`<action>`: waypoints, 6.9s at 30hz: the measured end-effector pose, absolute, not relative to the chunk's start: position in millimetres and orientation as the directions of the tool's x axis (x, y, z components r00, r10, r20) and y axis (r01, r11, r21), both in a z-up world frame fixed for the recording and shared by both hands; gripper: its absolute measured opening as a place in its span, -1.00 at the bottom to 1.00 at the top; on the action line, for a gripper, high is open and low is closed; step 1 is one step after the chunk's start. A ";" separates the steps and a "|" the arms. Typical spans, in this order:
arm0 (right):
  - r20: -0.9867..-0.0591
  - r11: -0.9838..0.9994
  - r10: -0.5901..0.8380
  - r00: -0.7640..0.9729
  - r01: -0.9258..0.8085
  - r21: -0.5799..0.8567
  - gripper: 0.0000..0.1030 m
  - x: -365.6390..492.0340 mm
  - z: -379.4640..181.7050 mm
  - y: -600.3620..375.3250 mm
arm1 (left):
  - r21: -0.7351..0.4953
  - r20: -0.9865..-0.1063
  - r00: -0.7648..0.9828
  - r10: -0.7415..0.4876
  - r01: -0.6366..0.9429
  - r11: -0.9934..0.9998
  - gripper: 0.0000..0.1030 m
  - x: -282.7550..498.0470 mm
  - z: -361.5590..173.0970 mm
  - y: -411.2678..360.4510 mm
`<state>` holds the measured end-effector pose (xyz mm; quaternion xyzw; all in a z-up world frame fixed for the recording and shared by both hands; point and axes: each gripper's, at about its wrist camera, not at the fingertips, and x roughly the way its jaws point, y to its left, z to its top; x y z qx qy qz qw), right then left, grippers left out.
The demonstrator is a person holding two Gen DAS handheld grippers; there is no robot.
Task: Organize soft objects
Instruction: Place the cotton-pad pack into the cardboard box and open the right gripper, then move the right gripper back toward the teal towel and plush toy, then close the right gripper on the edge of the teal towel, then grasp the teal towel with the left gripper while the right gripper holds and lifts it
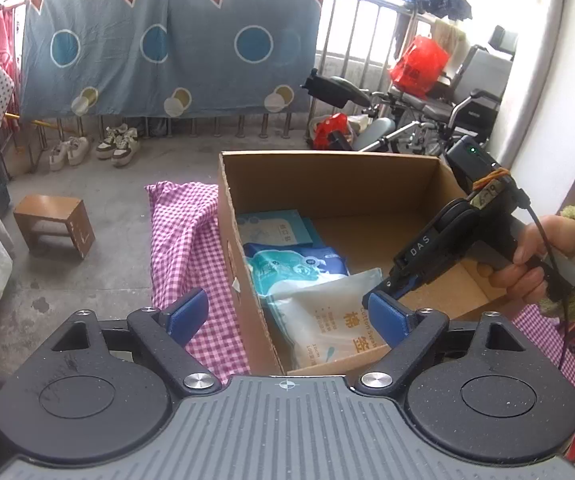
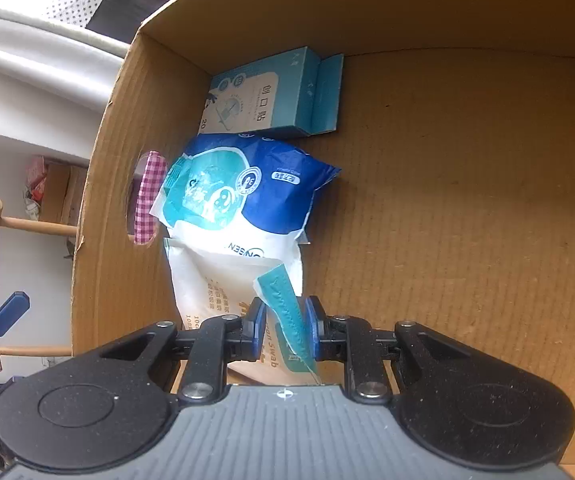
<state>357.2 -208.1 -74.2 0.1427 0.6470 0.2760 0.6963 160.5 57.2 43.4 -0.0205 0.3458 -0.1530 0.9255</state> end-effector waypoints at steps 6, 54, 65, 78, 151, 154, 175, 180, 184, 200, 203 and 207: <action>-0.860 0.830 0.509 -0.021 -0.253 0.497 -0.54 361.1 -77.6 -171.6 | -0.200 -0.626 0.720 -0.298 0.221 0.955 0.83 146.9 37.8 76.0; -0.731 0.792 0.606 0.312 -0.317 0.521 0.12 262.5 34.8 -186.4 | -0.290 -0.572 0.758 -0.313 0.170 0.942 0.99 107.4 22.5 114.5; -0.596 0.711 0.687 0.416 -0.214 0.670 0.13 150.0 -4.6 -238.9 | -0.297 -0.617 0.724 -0.308 0.149 0.943 0.99 75.2 17.8 104.7; -0.575 0.661 0.707 0.412 -0.097 0.744 0.11 114.1 -50.0 -234.4 | -0.327 -0.695 0.586 -0.417 0.258 0.909 0.17 59.3 -29.1 48.9; -0.368 0.334 0.879 0.304 0.158 0.929 -0.54 121.0 -143.3 -214.0 | -0.626 -0.641 0.433 -0.633 0.182 0.758 -0.09 46.3 -63.6 79.9; -0.348 0.315 0.878 0.328 0.153 0.937 -0.60 118.3 -141.7 -216.9 | -0.627 -0.635 0.431 -0.641 0.197 0.754 -0.09 48.4 -65.4 74.9; -0.531 0.648 0.751 0.393 -0.287 0.705 -0.10 142.3 -46.5 -212.1 | -0.705 -0.572 0.491 -0.657 0.113 0.700 0.03 88.6 -74.3 84.7; -0.670 0.766 0.615 0.415 -0.517 0.383 -0.09 120.4 -40.4 -179.4 | -0.681 -0.599 0.517 -0.611 0.073 0.729 0.02 95.7 -72.8 80.4; -0.710 0.724 0.547 0.444 -0.677 0.134 0.26 81.7 -39.6 -158.9 | -0.718 -0.595 0.504 -0.626 0.015 0.695 -0.06 104.6 -78.6 86.7; -0.689 0.753 0.362 0.628 -0.633 -0.182 0.08 75.7 -67.3 -113.2 | -0.740 -0.605 0.490 -0.628 -0.056 0.670 -0.51 135.6 -76.0 86.2; -0.676 0.747 0.342 0.652 -0.625 -0.225 -0.01 73.3 -70.0 -109.0 | -0.729 -0.621 0.486 -0.615 -0.071 0.681 -0.54 141.3 -81.2 84.5; -0.672 0.748 0.333 0.662 -0.619 -0.239 -0.25 70.1 -70.7 -106.4 | -0.719 -0.627 0.493 -0.603 -0.069 0.691 -0.70 138.6 -81.4 84.5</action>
